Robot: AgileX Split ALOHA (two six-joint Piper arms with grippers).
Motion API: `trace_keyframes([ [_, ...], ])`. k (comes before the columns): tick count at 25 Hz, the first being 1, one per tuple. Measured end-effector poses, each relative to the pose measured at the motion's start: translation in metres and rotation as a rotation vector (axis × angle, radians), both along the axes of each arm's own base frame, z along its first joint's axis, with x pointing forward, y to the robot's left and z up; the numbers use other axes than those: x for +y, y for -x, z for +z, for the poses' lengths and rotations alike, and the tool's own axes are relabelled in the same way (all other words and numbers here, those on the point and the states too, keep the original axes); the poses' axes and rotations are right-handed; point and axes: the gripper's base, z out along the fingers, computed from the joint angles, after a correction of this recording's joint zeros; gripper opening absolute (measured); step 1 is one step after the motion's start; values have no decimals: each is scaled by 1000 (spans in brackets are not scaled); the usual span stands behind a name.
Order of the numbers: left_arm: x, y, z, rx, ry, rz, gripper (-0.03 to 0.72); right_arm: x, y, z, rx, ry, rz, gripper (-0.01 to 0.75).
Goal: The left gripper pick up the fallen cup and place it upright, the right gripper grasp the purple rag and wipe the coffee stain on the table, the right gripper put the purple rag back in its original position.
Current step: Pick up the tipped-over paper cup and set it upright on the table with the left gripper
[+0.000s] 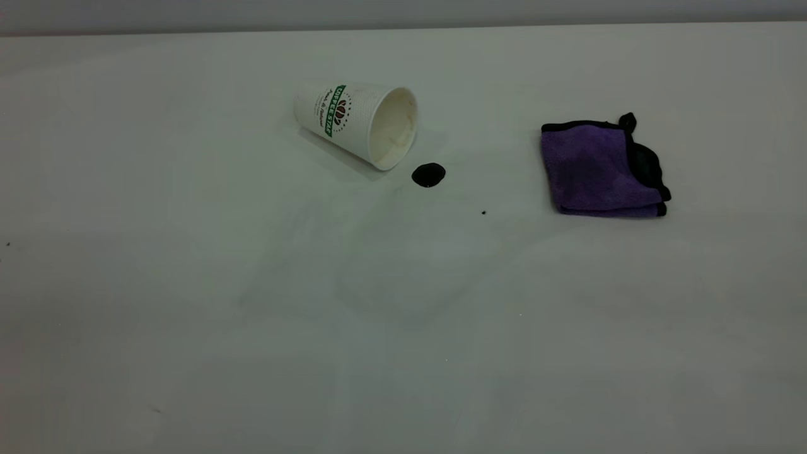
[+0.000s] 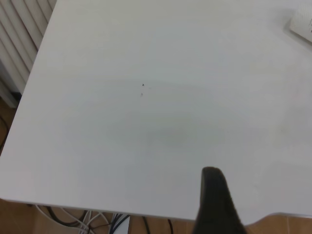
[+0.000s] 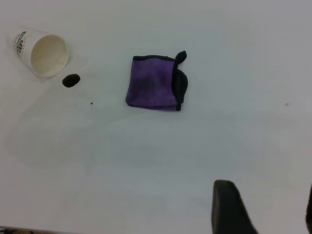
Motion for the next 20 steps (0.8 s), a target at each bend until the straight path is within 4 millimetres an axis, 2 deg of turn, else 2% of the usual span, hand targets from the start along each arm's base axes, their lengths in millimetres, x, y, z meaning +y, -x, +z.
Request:
trace_keyframes([
  [10, 1, -4, 5, 10, -7, -3, 530, 0, 0, 0, 0, 0, 0, 419],
  [13, 2, -18, 14, 35, -26, -20, 553, 0, 0, 0, 0, 0, 0, 419],
  [20, -1, -77, 36, 79, -40, -130, 582, 0, 0, 0, 0, 0, 0, 419],
])
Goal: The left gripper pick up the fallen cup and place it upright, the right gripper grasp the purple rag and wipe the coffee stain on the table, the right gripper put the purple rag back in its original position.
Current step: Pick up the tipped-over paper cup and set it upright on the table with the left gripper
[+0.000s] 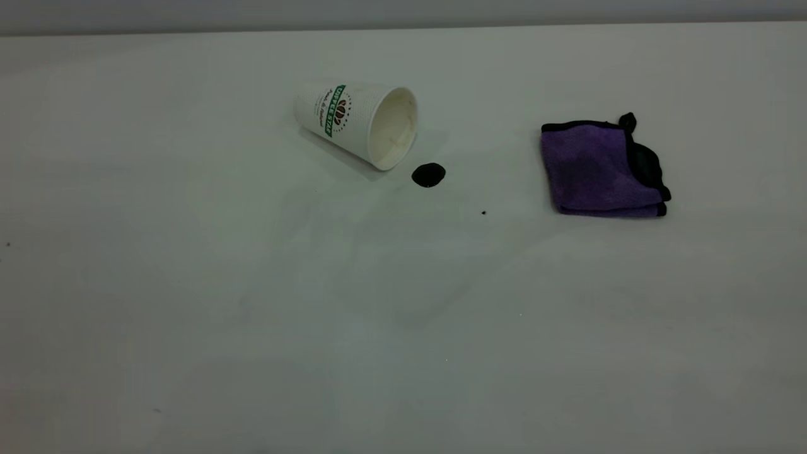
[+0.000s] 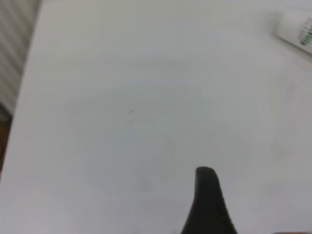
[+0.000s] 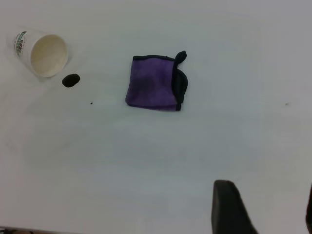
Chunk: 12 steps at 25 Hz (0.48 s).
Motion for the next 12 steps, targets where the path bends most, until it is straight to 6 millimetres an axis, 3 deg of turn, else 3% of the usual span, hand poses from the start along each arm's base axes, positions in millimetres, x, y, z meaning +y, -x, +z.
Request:
trace_keyframes([
  [6, -10, -63, -1, 96, 90, -143, 585, 0, 0, 0, 0, 0, 0, 419],
  [12, -12, -122, -19, 212, 108, -230, 586, 0, 0, 0, 0, 0, 0, 419],
])
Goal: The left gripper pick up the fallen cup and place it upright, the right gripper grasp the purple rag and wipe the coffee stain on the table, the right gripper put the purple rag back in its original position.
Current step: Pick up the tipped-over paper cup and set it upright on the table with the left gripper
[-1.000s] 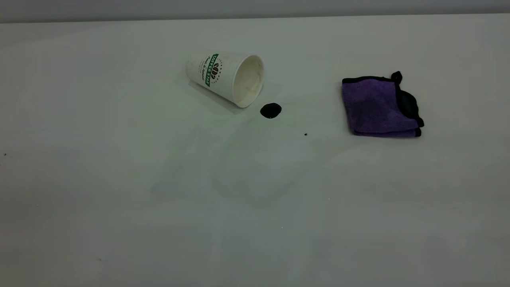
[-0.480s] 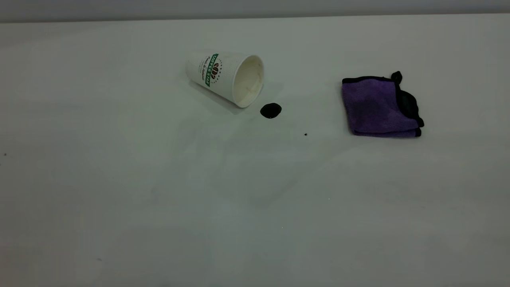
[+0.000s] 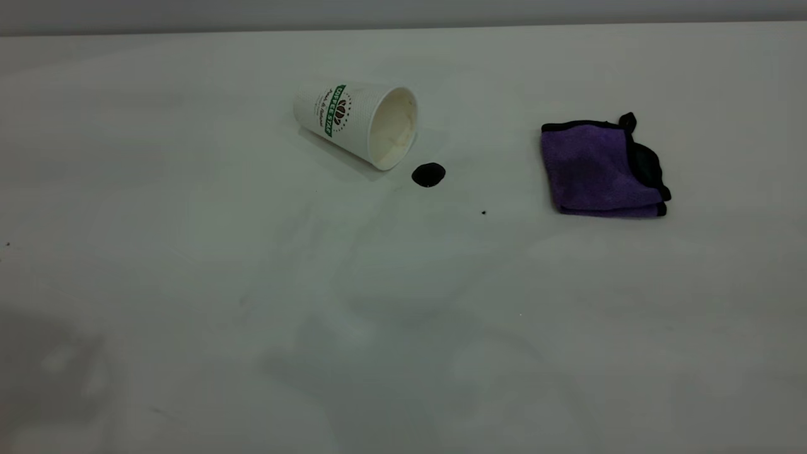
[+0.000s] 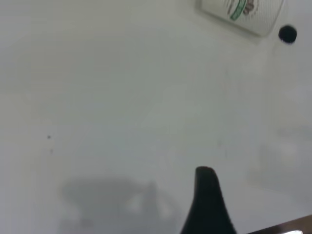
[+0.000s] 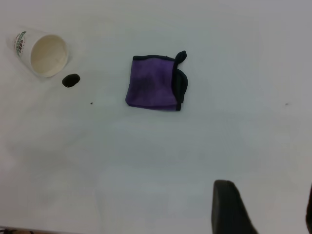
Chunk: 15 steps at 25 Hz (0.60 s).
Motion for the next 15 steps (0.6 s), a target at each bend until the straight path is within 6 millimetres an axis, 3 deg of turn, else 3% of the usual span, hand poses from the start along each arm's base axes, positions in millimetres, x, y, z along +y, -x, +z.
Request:
trace_keyframes([
  [4, -23, -30, -16, 30, -20, -123, 586, 0, 0, 0, 0, 0, 0, 419],
  [9, -77, -64, -41, 31, -37, -281, 586, 0, 0, 0, 0, 0, 0, 419],
  [15, -149, -102, -85, 132, -113, -457, 586, 0, 0, 0, 0, 0, 0, 419],
])
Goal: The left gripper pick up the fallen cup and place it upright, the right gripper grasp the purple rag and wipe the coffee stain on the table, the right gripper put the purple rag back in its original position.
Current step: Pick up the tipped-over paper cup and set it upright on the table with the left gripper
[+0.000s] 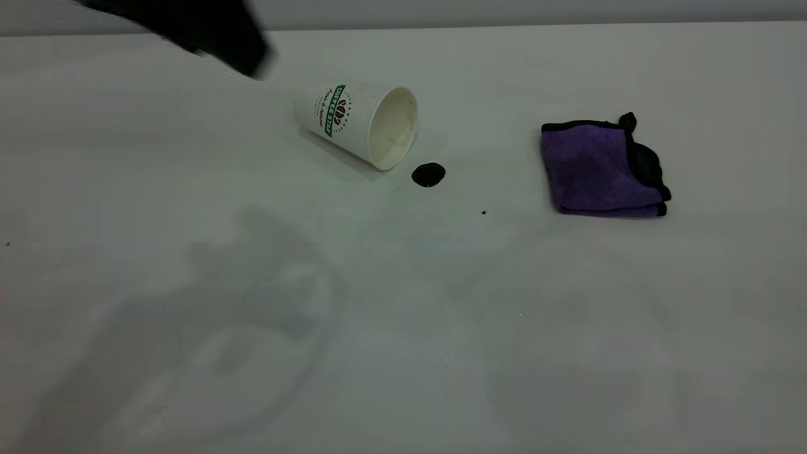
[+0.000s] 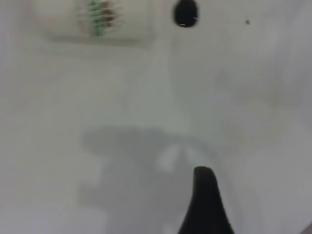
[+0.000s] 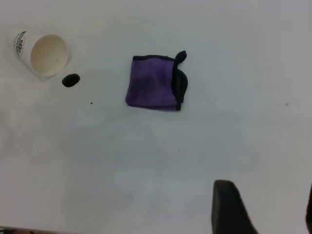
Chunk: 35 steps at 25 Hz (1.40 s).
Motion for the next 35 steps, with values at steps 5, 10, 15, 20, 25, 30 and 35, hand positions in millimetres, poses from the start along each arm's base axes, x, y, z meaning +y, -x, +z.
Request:
trace_keyframes([
  [5, -47, -36, -12, 49, -75, 4, 586, 0, 0, 0, 0, 0, 0, 419],
  [10, -71, -70, -20, 24, -250, 81, 586, 0, 0, 0, 0, 0, 0, 419],
  [15, -86, -93, -46, -120, -350, 186, 586, 0, 0, 0, 0, 0, 0, 419],
  [20, -100, -102, -84, -215, -347, 188, 586, 0, 0, 0, 0, 0, 0, 419],
  [25, -101, -108, -110, -254, -381, 196, 586, 0, 0, 0, 0, 0, 0, 419],
  [30, -100, -111, -124, -286, -394, 209, 586, 0, 0, 0, 0, 0, 0, 419],
  [35, -99, -112, -134, -301, -406, 215, 586, 0, 0, 0, 0, 0, 0, 419],
])
